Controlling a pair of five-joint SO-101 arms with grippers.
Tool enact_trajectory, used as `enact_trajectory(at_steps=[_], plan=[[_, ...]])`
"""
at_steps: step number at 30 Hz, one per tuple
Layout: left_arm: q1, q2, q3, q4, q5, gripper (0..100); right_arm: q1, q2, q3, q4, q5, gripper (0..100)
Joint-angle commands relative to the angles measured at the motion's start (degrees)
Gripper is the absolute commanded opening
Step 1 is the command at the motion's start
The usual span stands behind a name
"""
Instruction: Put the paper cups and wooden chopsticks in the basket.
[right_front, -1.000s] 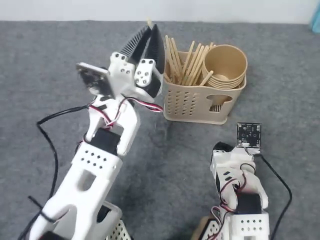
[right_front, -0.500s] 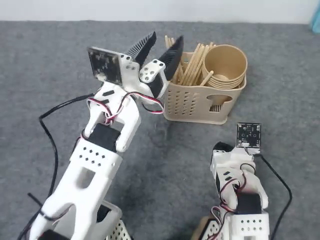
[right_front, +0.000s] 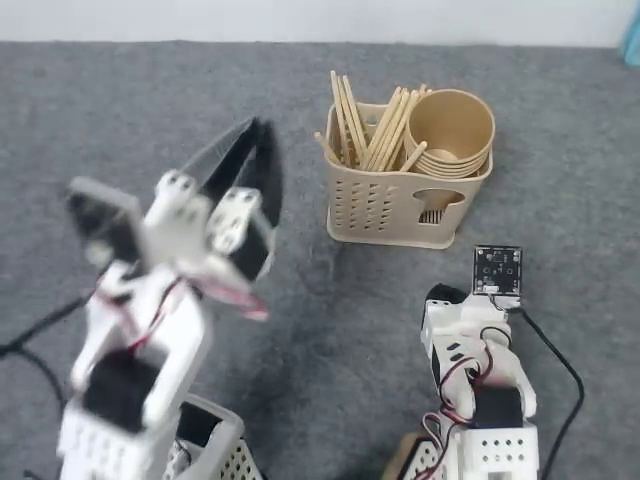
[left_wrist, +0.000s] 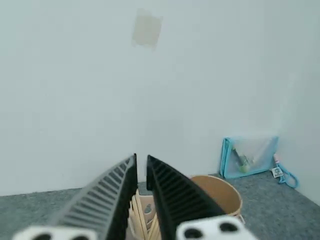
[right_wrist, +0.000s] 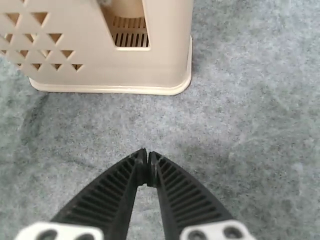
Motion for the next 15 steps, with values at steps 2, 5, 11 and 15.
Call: enact_trajectory(at_steps=[2,5,11,15], plan=[[-2.5,-8.4,-2.5,9.5,0.9,1,0.4,-1.0,-1.4,2.1,0.4,0.6],[-6.5,-12.0,-2.3,15.9,0.8,1,0.4,-1.0,-1.9,2.6,0.4,0.6],[-15.7,-20.0,7.0,19.7,0.6,1,0.0,-1.0,-1.8,2.2,0.2,0.6],[-19.6,-29.2,18.2,19.6,0.5,1,0.0,-1.0,-1.1,0.2,-2.2,0.6]])
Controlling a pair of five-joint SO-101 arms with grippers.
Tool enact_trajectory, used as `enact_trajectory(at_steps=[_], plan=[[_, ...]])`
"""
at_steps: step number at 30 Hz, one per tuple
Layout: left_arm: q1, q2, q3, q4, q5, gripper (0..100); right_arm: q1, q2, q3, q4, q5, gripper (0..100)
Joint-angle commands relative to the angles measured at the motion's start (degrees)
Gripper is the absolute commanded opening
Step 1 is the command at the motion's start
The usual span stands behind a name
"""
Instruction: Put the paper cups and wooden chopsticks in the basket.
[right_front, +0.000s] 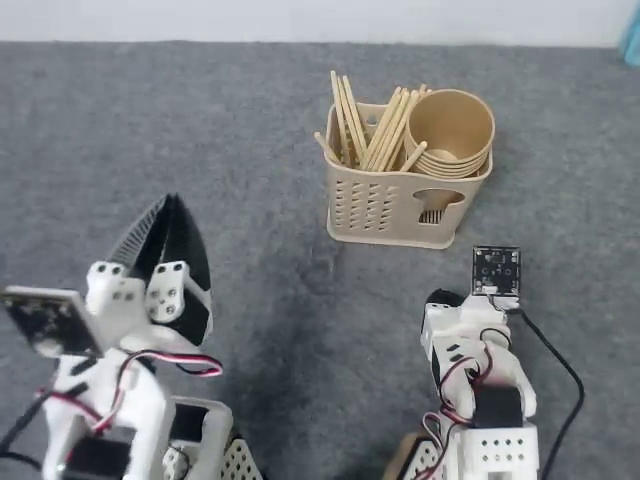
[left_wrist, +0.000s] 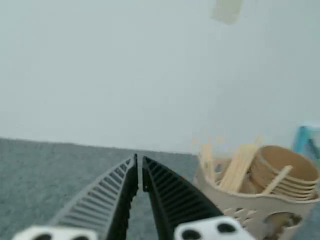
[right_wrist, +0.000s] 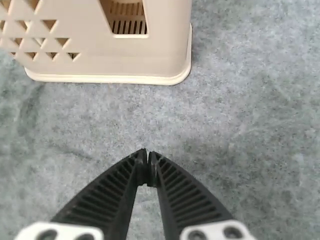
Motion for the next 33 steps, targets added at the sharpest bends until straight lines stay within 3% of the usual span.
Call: enact_trajectory(at_steps=[1,8,22,33], plan=[[-2.5,-8.6,9.2,0.3,0.5,1,-0.2,-1.0,-0.5,-2.7,-2.6,0.6],[-7.4,-11.0,24.1,-3.0,-2.7,1,-4.6,-0.9,1.4,-4.5,-2.9,0.6],[-9.7,-11.6,43.9,-4.7,-9.2,1,-4.5,-0.9,1.4,9.1,-2.7,0.6],[-10.6,-11.5,44.9,2.3,-11.6,1,-3.6,-0.9,1.4,14.5,-2.6,0.6]])
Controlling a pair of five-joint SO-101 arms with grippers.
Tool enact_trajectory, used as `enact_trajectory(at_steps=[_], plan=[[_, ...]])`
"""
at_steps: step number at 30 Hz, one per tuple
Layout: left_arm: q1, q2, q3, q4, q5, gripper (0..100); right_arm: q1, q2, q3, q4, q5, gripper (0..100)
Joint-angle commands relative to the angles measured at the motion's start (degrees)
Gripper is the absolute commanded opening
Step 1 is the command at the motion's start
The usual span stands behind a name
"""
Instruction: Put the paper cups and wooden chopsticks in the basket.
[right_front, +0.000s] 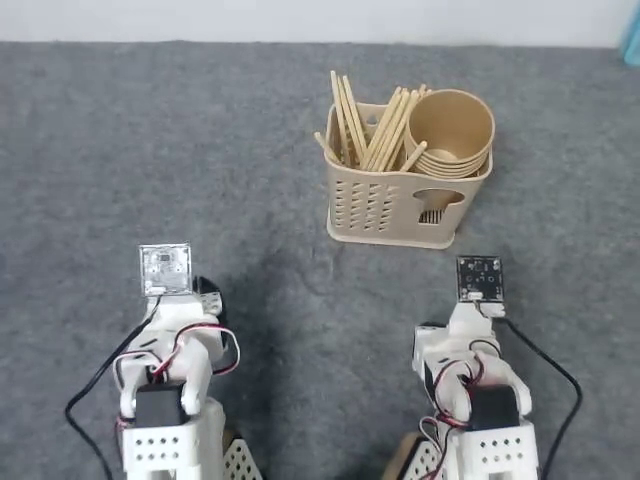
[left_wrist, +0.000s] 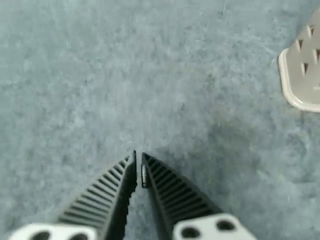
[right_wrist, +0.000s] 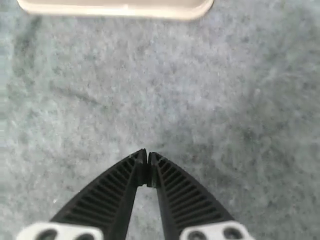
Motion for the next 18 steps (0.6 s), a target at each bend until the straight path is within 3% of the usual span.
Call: enact_trajectory(at_steps=[1,6,10,15,18], plan=[[-2.9,-1.1,-0.1,0.4,-0.7,1,0.7,-0.9,1.2,1.0,-0.3,0.6],[-9.1,-1.1,-0.1,8.4,-0.7,1,0.5,-0.9,1.2,1.0,-0.3,0.6],[-11.3,-1.1,-0.1,9.3,-0.4,1,0.5,-0.9,1.2,1.0,-0.3,0.6],[-10.9,-1.1,-0.1,9.3,-0.6,1,0.5,-0.9,1.2,1.0,-0.3,0.6],[-4.7,-1.1,-0.2,9.3,-0.7,1,0.5,-0.9,1.2,1.0,-0.3,0.6]])
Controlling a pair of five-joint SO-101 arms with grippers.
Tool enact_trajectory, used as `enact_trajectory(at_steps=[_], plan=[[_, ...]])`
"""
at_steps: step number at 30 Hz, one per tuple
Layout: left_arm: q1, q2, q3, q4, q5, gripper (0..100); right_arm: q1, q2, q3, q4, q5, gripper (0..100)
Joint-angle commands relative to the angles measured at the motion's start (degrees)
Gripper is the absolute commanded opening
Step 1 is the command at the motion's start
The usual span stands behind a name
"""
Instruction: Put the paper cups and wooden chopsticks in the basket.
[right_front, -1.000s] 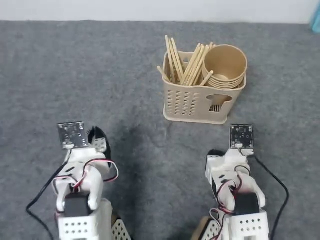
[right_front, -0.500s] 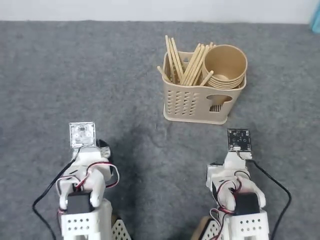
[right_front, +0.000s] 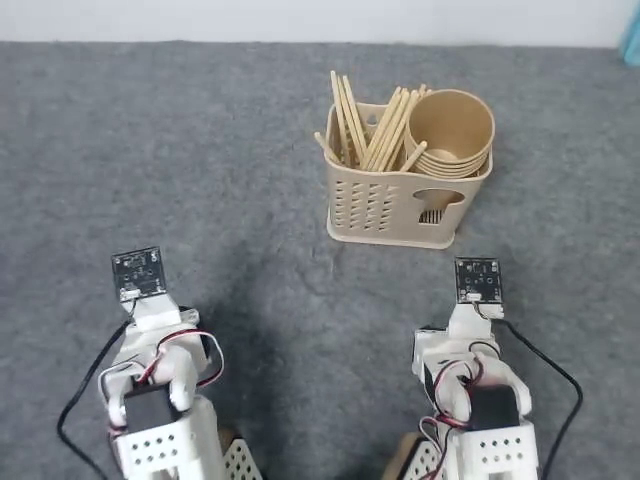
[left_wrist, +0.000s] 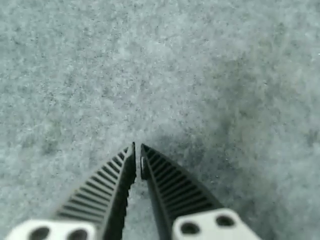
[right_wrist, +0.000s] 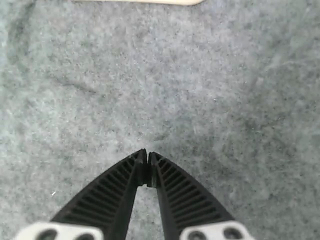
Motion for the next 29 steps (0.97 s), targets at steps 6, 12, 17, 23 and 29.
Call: enact_trajectory(at_steps=[6,12,17,23,29], plan=[[11.2,-1.1,-0.1,0.3,-0.4,1,0.7,-0.9,1.2,0.5,-0.3,0.6],[8.4,-1.1,-0.1,0.3,-0.4,1,0.7,-0.9,1.2,0.5,-0.3,0.6],[8.3,-1.1,-0.1,0.3,-0.5,1,0.7,-0.9,1.2,0.5,-0.3,0.6],[8.2,-1.1,-0.1,0.3,-0.5,1,0.7,-0.9,1.2,0.5,-0.3,0.6],[8.2,-1.1,-0.1,0.3,-0.5,1,0.7,-0.9,1.2,0.5,-0.3,0.6]])
